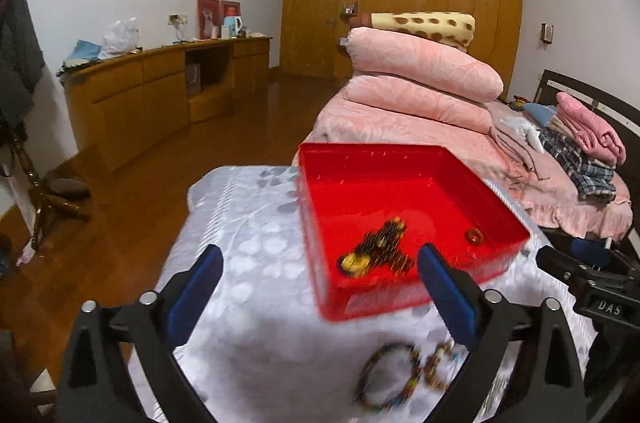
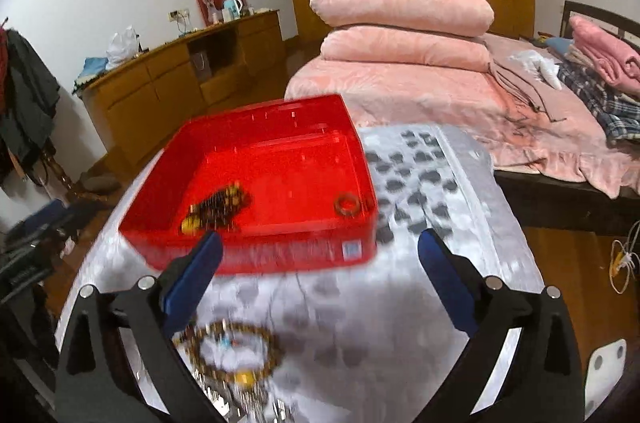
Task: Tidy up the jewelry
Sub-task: 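Move the left tool to a silver bangle while the right tool moves to the gold pendant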
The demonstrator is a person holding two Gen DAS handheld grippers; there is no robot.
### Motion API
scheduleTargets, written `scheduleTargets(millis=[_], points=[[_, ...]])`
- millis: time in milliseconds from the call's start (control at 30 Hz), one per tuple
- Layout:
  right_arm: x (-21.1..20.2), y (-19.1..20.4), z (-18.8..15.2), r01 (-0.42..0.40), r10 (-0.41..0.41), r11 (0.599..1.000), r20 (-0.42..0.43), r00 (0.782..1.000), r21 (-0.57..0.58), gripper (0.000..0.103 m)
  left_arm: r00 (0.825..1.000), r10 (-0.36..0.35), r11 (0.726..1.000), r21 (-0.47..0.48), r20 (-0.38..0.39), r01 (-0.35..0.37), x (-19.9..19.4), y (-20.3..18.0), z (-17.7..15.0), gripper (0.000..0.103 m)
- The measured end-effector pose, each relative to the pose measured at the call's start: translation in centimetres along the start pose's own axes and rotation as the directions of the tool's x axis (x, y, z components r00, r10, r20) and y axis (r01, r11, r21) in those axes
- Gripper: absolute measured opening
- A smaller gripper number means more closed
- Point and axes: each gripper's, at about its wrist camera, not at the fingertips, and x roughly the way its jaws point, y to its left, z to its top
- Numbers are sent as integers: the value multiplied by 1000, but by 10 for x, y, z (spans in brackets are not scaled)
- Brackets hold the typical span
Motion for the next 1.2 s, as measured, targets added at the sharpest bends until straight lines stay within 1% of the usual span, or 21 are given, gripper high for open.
scheduleTargets(millis=[167, 300, 367, 633, 700, 800, 1000, 1067, 1133, 1200], points=[[-10, 2, -31, 19, -18, 1000, -58, 998, 13, 97, 999, -13, 1000, -3, -42, 13, -19, 8, -27, 97], [-18, 5, -51, 18, -18, 1000, -83, 996, 8, 97, 997, -10, 1000, 17, -71, 11, -30, 7, -50, 97], [-23, 5, -62, 19, -19, 1000, -100, 995, 7, 97, 995, -10, 999, 32, -102, 14, -33, 5, -63, 97], [-34, 9, -89, 11, -10, 1000, -131, 991, 3, 97, 986, -20, 997, 75, -168, 33, -40, -9, -101, 97], [-36, 11, -94, 3, -3, 1000, -135, 991, -1, 97, 983, -12, 996, 80, -183, 27, -38, -11, -107, 97], [-38, 15, -99, 5, -8, 1000, -140, 990, -19, 97, 978, -21, 997, 68, -209, 36, -34, -12, -113, 97], [-40, 18, -102, 0, -5, 999, -139, 990, -37, 97, 973, -29, 997, 59, -230, 43, -27, -15, -116, 95], [-39, 19, -103, -3, -3, 999, -138, 990, -43, 97, 966, -46, 997, 52, -256, 62, -21, -16, -118, 86], [-37, 20, -103, -6, 0, 999, -142, 990, -43, 97, 957, -55, 997, 40, -286, 69, -14, -15, -119, 82], [-35, 21, -103, -10, 3, 999, -146, 989, -43, 97, 956, -63, 997, 25, -288, 74, -13, -13, -118, 81]])
